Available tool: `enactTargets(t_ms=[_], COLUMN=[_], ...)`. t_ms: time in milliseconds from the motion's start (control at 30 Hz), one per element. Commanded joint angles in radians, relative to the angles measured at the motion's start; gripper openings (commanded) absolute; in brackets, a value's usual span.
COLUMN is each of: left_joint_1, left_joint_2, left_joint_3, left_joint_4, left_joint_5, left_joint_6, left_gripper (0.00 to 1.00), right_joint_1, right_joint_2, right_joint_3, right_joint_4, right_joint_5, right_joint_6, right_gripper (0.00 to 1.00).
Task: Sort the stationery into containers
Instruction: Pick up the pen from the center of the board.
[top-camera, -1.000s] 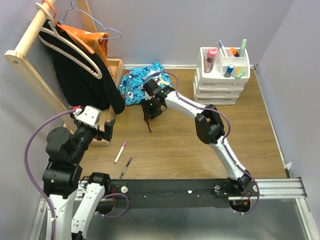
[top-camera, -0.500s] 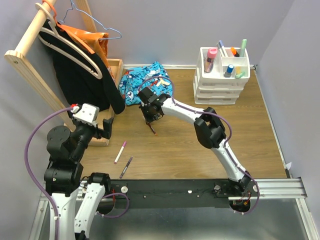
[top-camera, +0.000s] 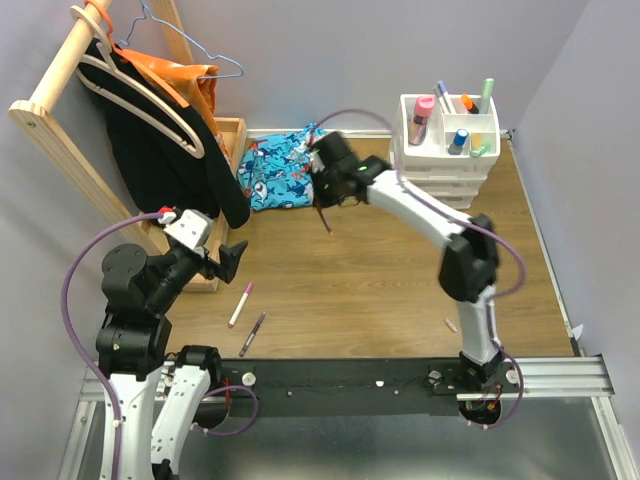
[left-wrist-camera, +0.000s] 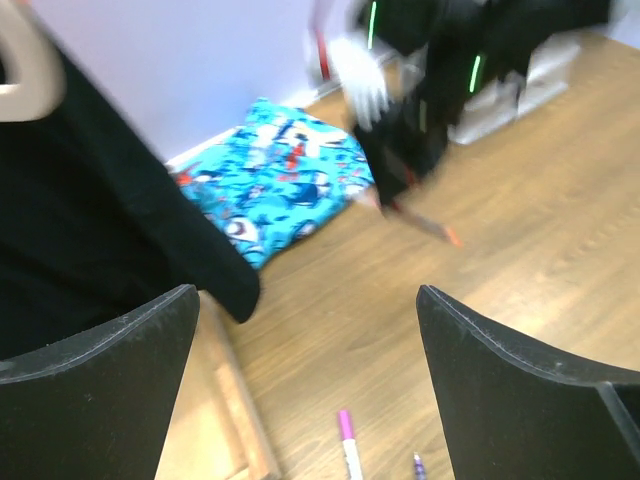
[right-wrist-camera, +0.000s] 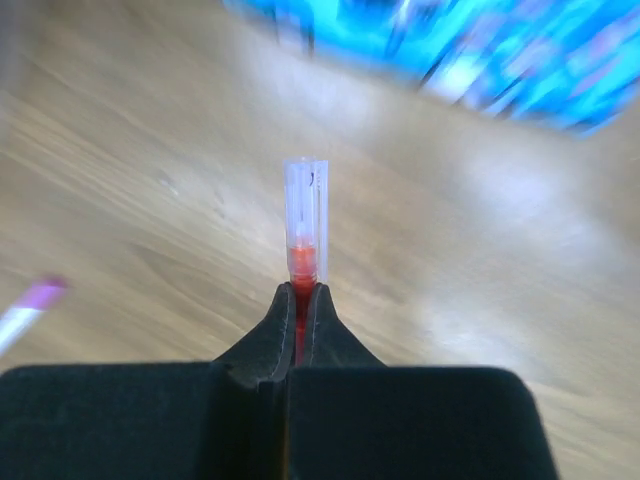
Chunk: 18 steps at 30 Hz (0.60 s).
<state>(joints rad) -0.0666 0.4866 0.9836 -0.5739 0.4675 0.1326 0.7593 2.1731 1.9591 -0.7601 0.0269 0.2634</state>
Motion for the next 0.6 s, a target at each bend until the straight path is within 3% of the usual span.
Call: enactTargets(t_ms=[0, 200, 367, 567], left_joint_1=[0.005, -0.016, -0.059, -0.059], left_joint_2=[0.058, 0.220, 0.334, 0.385], left_joint_3=[-0.023, 0.024, 0.050, 0.084], left_joint_4=[0.089, 0.255, 0.380, 0.364], left_joint_5=[0.161, 0.154, 0.083, 0.074], left_joint_6=[-0.010, -0.086, -0.119, -0.108], left_gripper=[0.99, 0.99, 0.99, 0.99], right_joint_1=[-0.073, -0.193, -0.363, -0.564], right_joint_2=[-0.367, -0.550, -0.555, -0.517], right_joint_3=[-0.116, -0.175, -0.086, -0.052], right_joint_4=[0.363, 0.606, 0.659, 0.686], right_joint_5=[-0.045, 0.001, -0.015, -0.079], right_joint_6=[-0.102, -0.217, -0.289, -0.328], right_gripper=[0.01, 0.01, 0.01, 0.01])
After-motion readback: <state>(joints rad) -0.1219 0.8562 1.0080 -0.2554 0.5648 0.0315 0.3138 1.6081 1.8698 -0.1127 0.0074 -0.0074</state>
